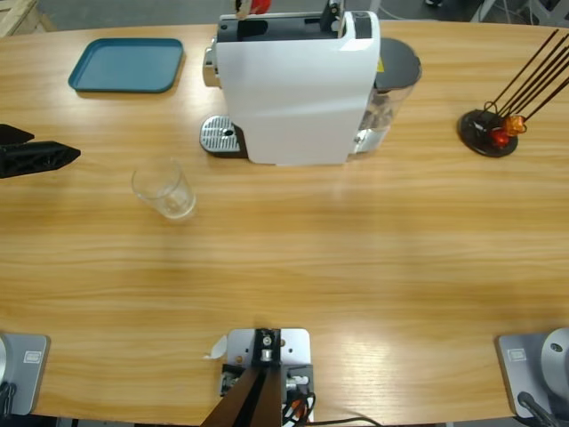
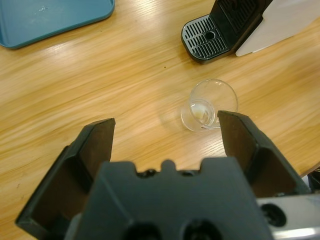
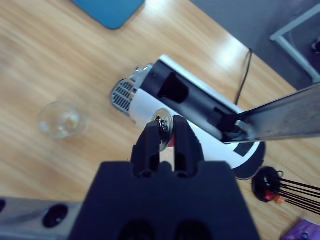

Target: Pour coffee

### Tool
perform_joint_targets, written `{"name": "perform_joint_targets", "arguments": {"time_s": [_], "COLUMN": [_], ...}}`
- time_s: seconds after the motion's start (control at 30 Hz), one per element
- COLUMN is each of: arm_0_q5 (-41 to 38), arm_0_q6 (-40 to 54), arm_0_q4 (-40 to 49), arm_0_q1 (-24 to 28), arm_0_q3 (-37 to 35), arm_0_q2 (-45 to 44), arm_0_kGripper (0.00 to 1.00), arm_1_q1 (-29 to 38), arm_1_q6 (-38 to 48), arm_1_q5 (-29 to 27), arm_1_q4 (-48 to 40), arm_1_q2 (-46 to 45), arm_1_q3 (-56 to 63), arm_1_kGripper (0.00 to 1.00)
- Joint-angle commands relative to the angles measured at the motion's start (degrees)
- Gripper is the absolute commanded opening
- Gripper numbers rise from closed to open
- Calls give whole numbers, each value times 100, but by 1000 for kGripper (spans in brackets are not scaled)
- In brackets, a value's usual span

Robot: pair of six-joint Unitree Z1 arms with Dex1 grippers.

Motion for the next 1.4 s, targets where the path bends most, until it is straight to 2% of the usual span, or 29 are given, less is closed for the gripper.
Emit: {"name": "perform_joint_targets", "arguments": {"time_s": [0.03, 0.7, 1.17, 1.4], "arm_0_q5": [9, -35, -70, -96], "arm_0_q6": [9, 6, 4, 9], "arm_0_q4": [-56, -65, -83, -97], "arm_0_q1": [-40, -40, -40, -40], "arm_0_q3": [212, 236, 256, 264], "arm_0_q2": [110, 91, 54, 86], "arm_0_kGripper": [890, 890, 890, 890], "arm_1_q1": [21, 21, 250, 276], "arm_1_q6": [133, 147, 120, -131], "arm_1_q5": [-407, -836, -1040, -1453], "arm_1_q4": [541, 492, 235, 42], "arm_1_q2": [605, 841, 914, 777], "arm_1_q3": [-1127, -2079, -2412, -2529], "arm_1_kGripper": [36, 37, 34, 34]}}
